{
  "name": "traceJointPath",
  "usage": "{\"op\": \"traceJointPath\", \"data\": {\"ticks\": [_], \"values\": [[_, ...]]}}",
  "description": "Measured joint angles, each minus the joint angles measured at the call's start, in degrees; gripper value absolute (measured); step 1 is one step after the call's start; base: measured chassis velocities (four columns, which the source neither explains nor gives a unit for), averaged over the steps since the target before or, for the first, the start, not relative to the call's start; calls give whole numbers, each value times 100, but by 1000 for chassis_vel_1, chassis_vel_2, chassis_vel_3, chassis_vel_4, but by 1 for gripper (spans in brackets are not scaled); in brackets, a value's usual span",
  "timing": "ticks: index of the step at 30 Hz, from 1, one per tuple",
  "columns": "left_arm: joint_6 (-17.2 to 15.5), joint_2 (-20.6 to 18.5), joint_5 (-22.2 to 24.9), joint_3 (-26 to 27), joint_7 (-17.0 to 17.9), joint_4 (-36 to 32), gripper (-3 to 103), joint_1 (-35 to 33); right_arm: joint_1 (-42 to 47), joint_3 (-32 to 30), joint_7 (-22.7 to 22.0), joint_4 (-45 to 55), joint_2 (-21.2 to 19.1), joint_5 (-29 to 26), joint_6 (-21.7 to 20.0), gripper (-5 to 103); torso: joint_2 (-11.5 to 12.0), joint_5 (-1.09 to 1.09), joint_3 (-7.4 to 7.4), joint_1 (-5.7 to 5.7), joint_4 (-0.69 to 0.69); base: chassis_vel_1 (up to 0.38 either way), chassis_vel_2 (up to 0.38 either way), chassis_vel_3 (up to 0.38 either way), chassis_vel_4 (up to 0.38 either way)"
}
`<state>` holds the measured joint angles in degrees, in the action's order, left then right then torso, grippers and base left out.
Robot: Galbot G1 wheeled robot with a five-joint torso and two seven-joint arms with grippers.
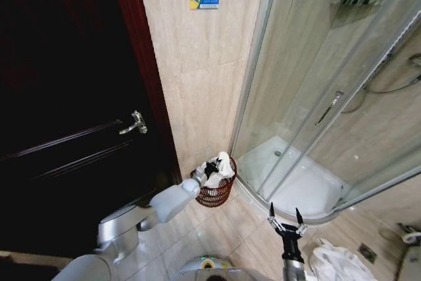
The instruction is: Discard the used towel into the hamper.
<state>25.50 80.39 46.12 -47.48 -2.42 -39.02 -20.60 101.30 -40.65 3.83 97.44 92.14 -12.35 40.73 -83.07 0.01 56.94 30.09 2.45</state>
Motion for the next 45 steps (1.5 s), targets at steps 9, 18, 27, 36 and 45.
{"op": "traceJointPath", "data": {"ticks": [9,18,27,36,45], "values": [[-414,647,-858,-136,155,1285,2,309,-34,56,38,-38,0,-32,-13,100,0,0,0,0,-1,0,0,0,0],[-841,1180,-1779,18,482,1865,2,301,-70,95,107,-71,0,-15,-16,100,0,-2,0,0,-2,0,0,0,0],[-1770,1194,-2220,150,1169,2064,-1,327,27,90,179,-66,0,-46,79,100,0,0,0,-1,0,0,0,0,0],[-1408,1187,-2128,221,860,1754,23,160,98,99,188,-61,0,-48,171,100,0,-1,0,-1,0,0,0,0,0],[-1049,960,-1931,223,753,1405,61,-43,113,99,218,-81,0,-51,210,100,0,-1,0,-1,0,0,0,0,0]]}}
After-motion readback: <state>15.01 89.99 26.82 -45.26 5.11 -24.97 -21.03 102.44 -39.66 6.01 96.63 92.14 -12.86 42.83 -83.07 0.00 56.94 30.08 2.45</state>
